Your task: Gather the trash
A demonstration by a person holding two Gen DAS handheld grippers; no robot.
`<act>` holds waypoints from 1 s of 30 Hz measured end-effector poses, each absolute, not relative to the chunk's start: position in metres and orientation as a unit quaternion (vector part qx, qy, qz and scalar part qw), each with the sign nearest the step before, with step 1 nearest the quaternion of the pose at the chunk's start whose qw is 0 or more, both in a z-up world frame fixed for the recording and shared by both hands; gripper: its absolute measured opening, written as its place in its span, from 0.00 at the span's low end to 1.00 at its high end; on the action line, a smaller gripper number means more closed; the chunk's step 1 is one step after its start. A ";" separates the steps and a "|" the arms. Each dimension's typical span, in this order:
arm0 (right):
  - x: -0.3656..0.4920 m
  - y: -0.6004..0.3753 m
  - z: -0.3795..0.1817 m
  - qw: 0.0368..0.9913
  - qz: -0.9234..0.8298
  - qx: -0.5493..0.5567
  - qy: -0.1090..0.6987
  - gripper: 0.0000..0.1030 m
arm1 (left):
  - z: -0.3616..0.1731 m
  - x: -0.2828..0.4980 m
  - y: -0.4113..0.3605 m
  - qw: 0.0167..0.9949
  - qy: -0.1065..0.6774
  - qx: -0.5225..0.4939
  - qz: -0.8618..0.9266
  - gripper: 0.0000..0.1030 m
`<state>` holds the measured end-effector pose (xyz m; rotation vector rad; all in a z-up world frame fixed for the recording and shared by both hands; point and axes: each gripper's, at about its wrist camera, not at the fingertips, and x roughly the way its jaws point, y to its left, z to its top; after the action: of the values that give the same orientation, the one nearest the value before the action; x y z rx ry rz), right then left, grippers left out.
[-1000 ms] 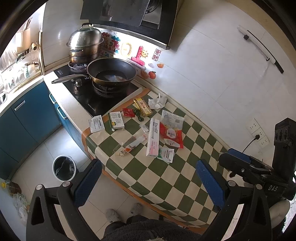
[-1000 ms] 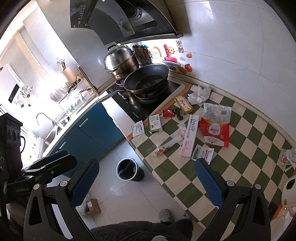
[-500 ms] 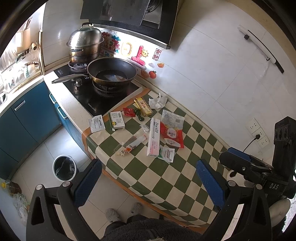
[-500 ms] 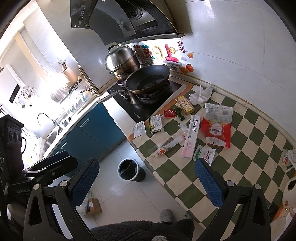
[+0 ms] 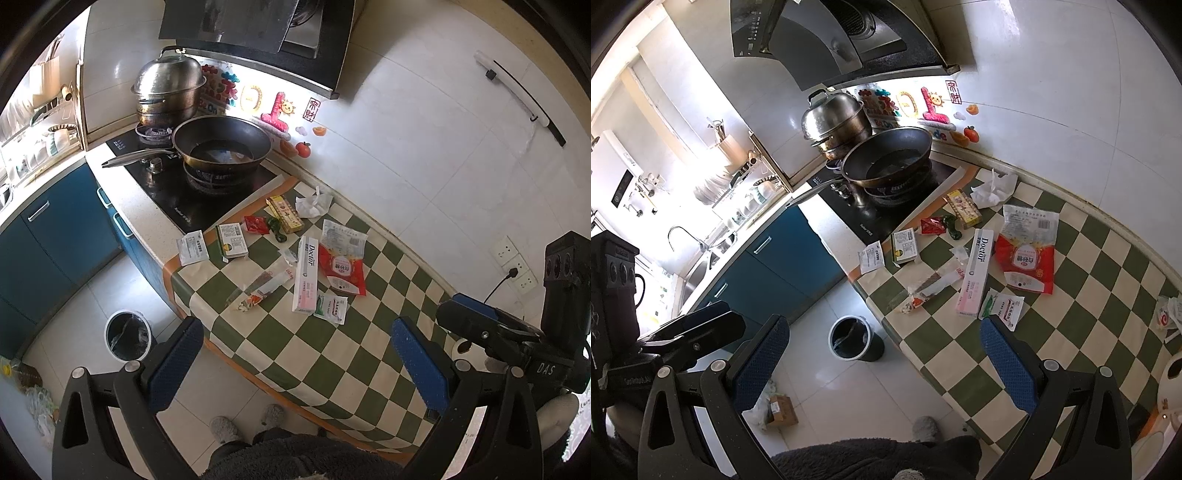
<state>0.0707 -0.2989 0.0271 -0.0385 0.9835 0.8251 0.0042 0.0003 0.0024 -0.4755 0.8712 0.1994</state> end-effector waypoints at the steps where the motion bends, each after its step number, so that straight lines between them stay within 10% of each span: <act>1: 0.067 -0.294 0.027 0.801 0.385 -0.018 0.458 1.00 | 0.002 0.005 0.000 0.875 0.417 -0.227 0.096 1.00; 30: 0.065 -0.285 0.026 0.796 0.385 -0.015 0.466 1.00 | 0.001 0.010 0.001 0.873 0.420 -0.231 0.093 1.00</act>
<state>0.0646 -0.2850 0.0264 -0.0332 1.0016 0.8270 0.0100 0.0012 0.0007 -0.4819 0.8768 0.1946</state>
